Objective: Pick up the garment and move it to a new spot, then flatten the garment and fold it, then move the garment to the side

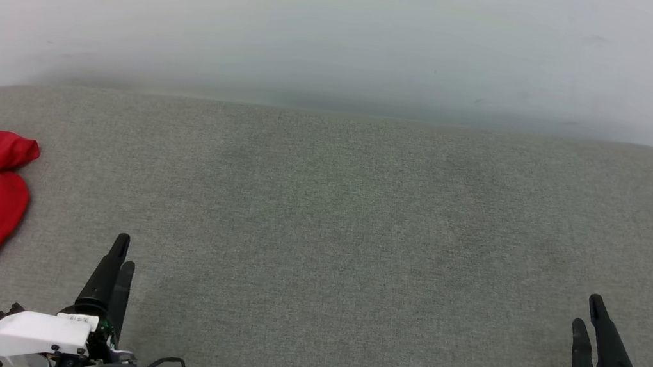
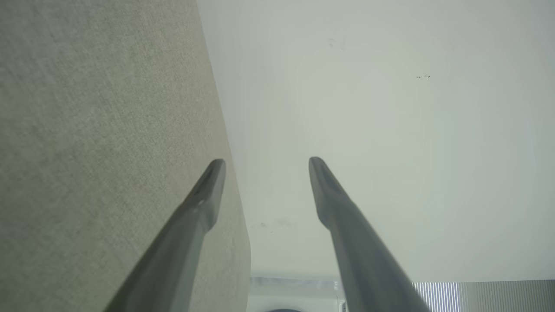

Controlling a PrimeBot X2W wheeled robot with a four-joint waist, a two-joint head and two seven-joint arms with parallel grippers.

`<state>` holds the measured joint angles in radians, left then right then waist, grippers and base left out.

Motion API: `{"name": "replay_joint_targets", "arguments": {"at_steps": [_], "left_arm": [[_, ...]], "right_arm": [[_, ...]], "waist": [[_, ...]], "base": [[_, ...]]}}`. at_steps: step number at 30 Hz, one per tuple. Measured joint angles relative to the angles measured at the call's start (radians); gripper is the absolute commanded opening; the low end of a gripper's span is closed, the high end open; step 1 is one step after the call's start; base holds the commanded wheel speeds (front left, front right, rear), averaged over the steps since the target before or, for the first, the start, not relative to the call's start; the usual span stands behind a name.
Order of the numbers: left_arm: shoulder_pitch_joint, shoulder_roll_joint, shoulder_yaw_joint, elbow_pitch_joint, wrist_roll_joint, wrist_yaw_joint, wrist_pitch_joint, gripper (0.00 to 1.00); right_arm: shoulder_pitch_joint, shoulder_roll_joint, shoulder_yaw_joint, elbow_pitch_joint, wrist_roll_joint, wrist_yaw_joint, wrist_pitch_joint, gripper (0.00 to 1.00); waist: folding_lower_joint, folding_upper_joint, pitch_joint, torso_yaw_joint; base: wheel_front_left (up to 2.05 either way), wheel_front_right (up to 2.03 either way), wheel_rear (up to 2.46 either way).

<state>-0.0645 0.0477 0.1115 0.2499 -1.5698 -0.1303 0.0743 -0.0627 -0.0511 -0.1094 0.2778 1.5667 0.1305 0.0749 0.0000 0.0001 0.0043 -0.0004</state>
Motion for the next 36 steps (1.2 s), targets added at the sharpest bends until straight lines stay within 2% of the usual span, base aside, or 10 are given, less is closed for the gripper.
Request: {"name": "replay_joint_targets", "arguments": {"at_steps": [4, 12, 24, 30, 36], "left_arm": [[0.001, 0.0, 0.015, -0.024, 0.069, 0.017, -0.017, 1.0], [0.012, 0.0, 0.011, -0.098, 0.239, 0.077, -0.054, 1.0], [0.041, 0.0, -0.043, -0.162, 0.533, 0.159, -0.101, 1.0], [0.058, 0.003, -0.076, -0.177, 0.668, 0.183, -0.123, 1.0], [0.064, 0.013, -0.111, -0.181, 0.777, 0.226, -0.142, 1.0]], "right_arm": [[0.002, 0.0, -0.004, -0.012, -0.058, 0.0, -0.019, 1.0], [0.003, 0.001, -0.014, -0.08, -0.256, 0.0, -0.054, 1.0], [0.027, 0.001, 0.021, -0.159, -0.571, 0.0, -0.102, 1.0], [0.045, 0.001, 0.034, -0.174, -0.699, 0.0, -0.122, 1.0], [0.051, 0.001, 0.041, -0.186, -0.802, 0.0, -0.143, 1.0]], "waist": [[0.0, 0.0, 0.001, 0.0], [0.0, 0.0, 0.004, 0.002], [0.0, 0.0, 0.006, 0.002], [0.0, 0.0, 0.008, 0.003], [0.0, 0.0, 0.01, 0.002]], "base": [[0.0, 0.0, 0.0], [0.0, 0.0, 0.0], [0.0, 0.0, 0.0], [0.0, 0.0, 0.0], [0.0, 0.0, 0.0]]}}
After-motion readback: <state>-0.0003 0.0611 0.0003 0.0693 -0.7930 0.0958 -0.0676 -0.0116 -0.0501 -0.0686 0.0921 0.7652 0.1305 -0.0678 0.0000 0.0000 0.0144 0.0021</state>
